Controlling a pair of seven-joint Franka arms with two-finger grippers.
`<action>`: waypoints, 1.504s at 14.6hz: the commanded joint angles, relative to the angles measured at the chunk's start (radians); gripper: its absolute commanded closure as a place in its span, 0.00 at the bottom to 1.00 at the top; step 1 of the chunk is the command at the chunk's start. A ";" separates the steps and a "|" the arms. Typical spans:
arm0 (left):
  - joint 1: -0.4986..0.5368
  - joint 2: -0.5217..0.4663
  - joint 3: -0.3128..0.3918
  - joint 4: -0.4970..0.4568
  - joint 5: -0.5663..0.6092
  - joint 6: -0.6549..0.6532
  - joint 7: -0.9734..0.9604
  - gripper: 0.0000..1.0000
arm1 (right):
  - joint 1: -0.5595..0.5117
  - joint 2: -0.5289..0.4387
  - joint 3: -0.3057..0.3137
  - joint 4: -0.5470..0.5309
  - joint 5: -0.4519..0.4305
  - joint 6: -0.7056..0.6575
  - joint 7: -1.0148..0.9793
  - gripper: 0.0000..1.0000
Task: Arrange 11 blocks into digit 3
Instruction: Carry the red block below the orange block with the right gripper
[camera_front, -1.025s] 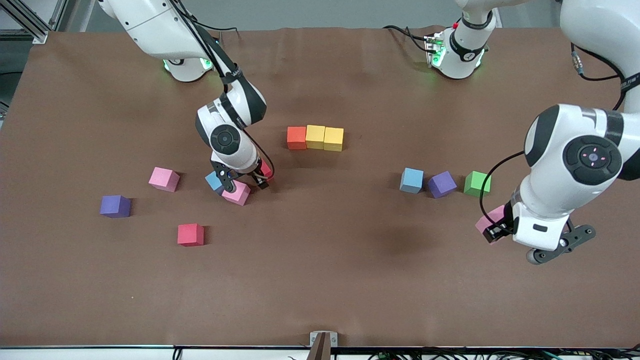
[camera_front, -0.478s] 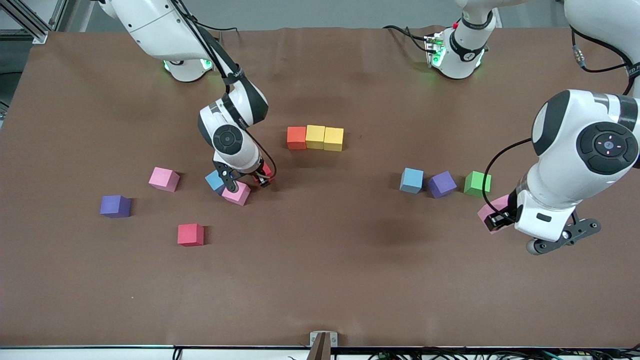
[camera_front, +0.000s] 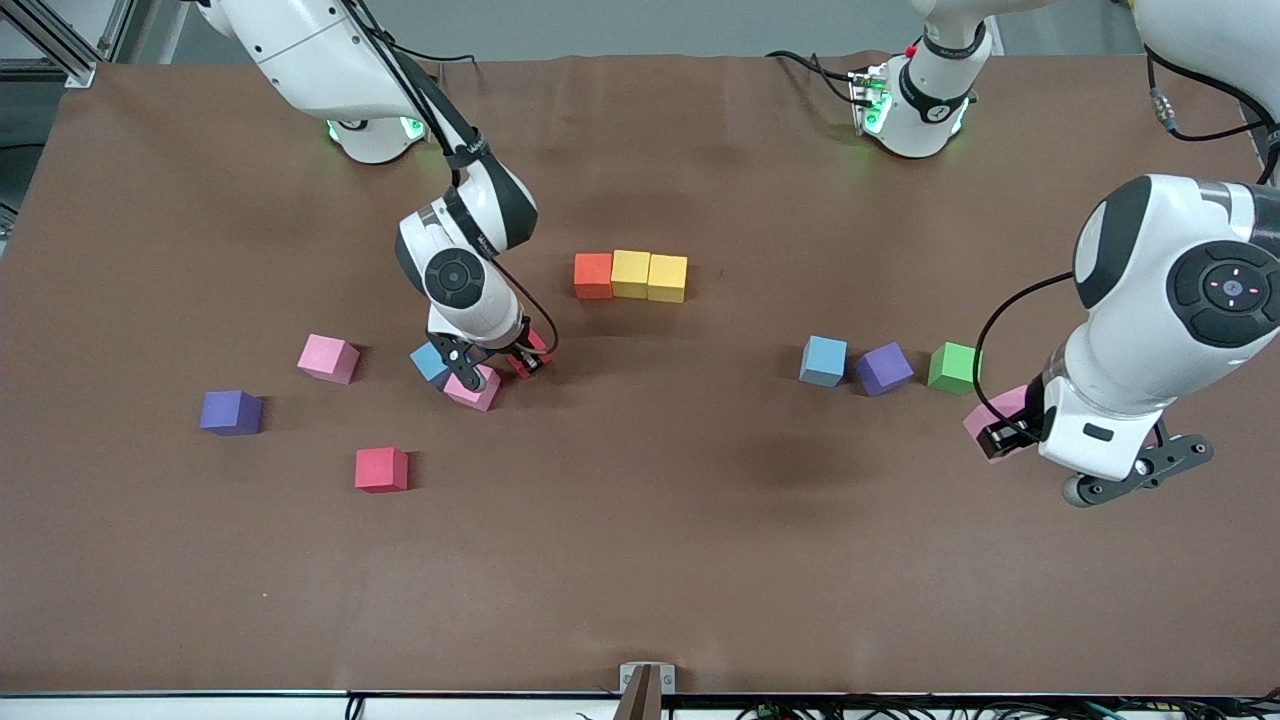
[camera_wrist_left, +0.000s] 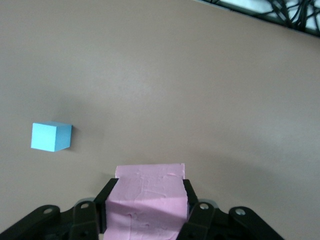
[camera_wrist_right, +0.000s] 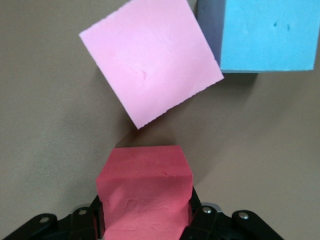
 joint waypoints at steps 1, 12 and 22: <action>0.012 -0.037 -0.001 -0.015 -0.050 -0.056 0.033 0.82 | -0.001 -0.010 0.004 0.003 0.015 -0.001 -0.045 0.69; 0.035 -0.049 -0.001 -0.015 -0.071 -0.056 0.023 0.81 | 0.044 0.019 0.004 0.131 0.023 -0.004 -0.571 0.70; 0.039 -0.053 0.000 -0.019 -0.089 -0.056 0.027 0.82 | 0.136 0.042 0.002 0.129 0.023 -0.034 -0.777 0.70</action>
